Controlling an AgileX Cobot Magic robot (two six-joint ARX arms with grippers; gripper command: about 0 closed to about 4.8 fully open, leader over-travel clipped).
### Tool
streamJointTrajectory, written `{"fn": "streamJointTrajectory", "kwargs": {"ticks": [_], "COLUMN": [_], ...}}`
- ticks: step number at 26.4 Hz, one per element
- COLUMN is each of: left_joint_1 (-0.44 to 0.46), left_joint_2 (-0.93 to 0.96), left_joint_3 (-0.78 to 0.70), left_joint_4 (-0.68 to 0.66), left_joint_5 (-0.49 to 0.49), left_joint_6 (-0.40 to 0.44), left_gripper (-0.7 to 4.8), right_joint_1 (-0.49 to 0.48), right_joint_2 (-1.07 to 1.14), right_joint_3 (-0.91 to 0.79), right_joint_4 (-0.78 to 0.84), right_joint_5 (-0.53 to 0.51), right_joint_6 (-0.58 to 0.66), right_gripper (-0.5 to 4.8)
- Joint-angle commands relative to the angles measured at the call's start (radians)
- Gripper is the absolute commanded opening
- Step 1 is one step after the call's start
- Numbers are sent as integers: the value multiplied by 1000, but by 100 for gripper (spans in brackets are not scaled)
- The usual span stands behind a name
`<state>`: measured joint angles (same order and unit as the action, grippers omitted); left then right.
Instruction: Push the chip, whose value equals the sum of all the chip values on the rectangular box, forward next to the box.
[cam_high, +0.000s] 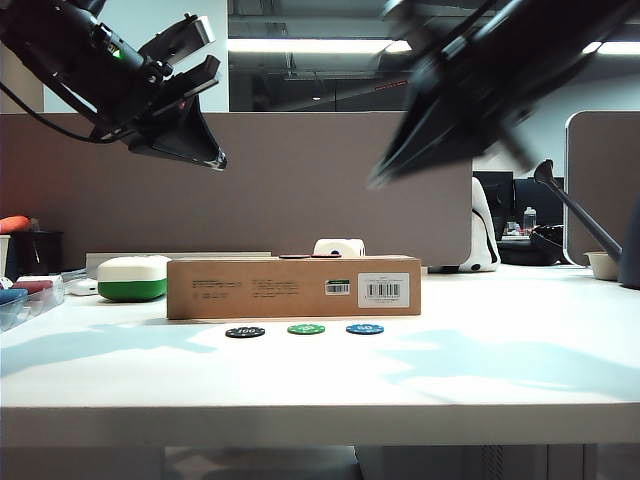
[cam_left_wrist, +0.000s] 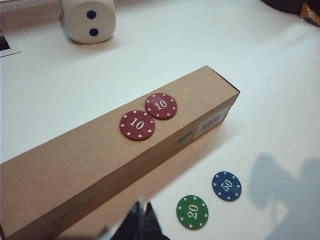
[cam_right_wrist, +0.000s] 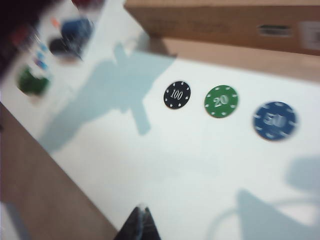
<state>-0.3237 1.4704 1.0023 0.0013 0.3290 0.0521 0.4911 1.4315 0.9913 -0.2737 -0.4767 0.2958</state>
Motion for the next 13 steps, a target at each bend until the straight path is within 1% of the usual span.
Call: {"fn": "streamJointTrajectory", "kwargs": {"ticks": [1, 3, 5, 6, 8, 13], "left_joint_1": [-1, -1, -1, -1, -3, -4], "left_joint_2": [-3, -3, -3, -2, -1, 14], "left_joint_3": [6, 6, 6, 6, 4, 3], "left_joint_4": [42, 63, 64, 64, 60, 60], "left_joint_5": [-49, -100, -133, -135, -114, -25], "left_joint_6": [0, 0, 0, 0, 0, 0], "left_gripper": [-5, -5, -5, -5, -5, -5], "right_joint_1": [90, 128, 166, 170, 182, 176], "right_joint_2": [145, 211, 261, 275, 305, 356], "right_joint_3": [82, 121, 145, 150, 150, 150], "right_joint_4": [-21, -21, -9, -2, 32, 78], "right_joint_5": [125, 208, 244, 255, 277, 277], "right_joint_6": [-85, -89, -91, -91, -95, -95], "right_gripper": [-6, -6, -6, -6, -6, -6]}}
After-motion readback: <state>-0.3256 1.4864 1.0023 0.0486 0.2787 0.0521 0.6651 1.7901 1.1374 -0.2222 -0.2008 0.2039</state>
